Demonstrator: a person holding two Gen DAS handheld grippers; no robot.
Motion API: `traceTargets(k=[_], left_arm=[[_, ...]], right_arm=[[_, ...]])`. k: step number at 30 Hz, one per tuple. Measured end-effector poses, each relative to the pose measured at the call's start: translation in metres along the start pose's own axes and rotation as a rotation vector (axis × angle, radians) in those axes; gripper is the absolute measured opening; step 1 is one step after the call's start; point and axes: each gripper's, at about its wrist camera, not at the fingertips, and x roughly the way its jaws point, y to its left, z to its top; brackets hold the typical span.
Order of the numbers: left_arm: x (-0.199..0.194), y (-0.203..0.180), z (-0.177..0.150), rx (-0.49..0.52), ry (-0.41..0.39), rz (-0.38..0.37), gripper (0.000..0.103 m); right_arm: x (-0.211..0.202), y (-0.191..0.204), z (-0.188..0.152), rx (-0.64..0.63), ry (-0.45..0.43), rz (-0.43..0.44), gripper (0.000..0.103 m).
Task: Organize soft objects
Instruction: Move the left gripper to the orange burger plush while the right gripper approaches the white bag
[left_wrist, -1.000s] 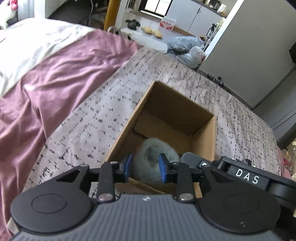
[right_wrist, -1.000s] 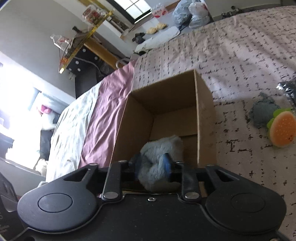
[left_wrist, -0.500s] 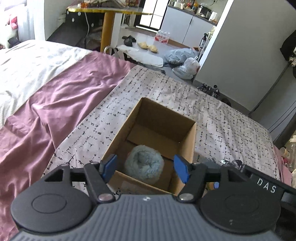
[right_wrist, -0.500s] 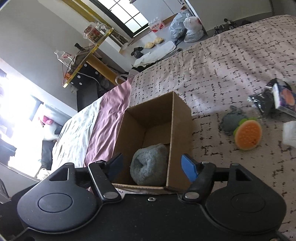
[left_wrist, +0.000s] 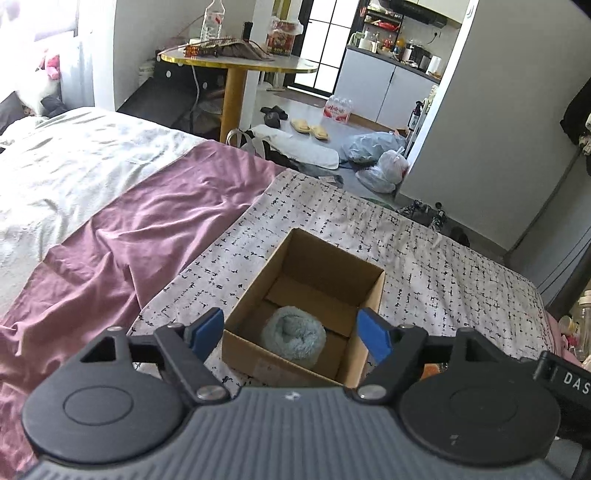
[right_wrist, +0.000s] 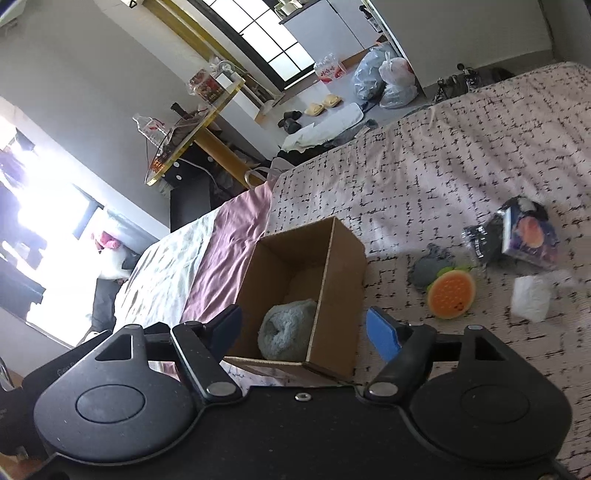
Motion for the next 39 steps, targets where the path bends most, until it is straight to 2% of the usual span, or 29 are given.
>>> traceTargets(k=[7, 9, 11, 14, 19, 22, 28, 31, 35, 37, 39], left_arm=[[-0.012, -0.026, -0.013, 0.038, -0.041, -0.004, 0.079], [-0.014, -0.035, -0.017, 0.068, -0.057, -0.014, 0.079], [-0.017, -0.047, -0.022, 0.117, -0.062, -0.027, 0.079], [-0.02, -0.06, -0.027, 0.131, -0.045, -0.027, 0.079], [-0.022, -0.078, -0.034, 0.16, -0.041, -0.062, 0.08], [-0.02, -0.089, -0.039, 0.17, -0.022, -0.053, 0.09], [-0.016, -0.106, -0.047, 0.185, -0.014, -0.064, 0.101], [-0.009, -0.114, -0.05, 0.19, 0.014, -0.08, 0.103], [0.004, -0.124, -0.056, 0.201, 0.044, -0.08, 0.103], [0.012, -0.13, -0.06, 0.214, 0.053, -0.075, 0.103], [0.019, -0.136, -0.063, 0.226, 0.062, -0.063, 0.103]], right_arm=[[-0.029, -0.021, 0.008, -0.037, -0.029, -0.04, 0.082], [-0.037, -0.029, 0.01, -0.052, -0.038, -0.045, 0.087], [-0.046, -0.037, 0.01, -0.067, -0.054, -0.041, 0.097], [-0.055, -0.047, 0.011, -0.093, -0.069, -0.044, 0.103], [-0.062, -0.062, 0.015, -0.134, -0.061, -0.066, 0.103], [-0.067, -0.072, 0.019, -0.148, -0.063, -0.075, 0.103], [-0.069, -0.091, 0.026, -0.153, -0.065, -0.088, 0.103], [-0.067, -0.104, 0.026, -0.146, -0.072, -0.082, 0.103], [-0.061, -0.125, 0.022, -0.094, -0.085, -0.081, 0.103], [-0.058, -0.138, 0.019, -0.028, -0.082, -0.049, 0.103], [-0.057, -0.148, 0.018, 0.019, -0.075, -0.057, 0.103]])
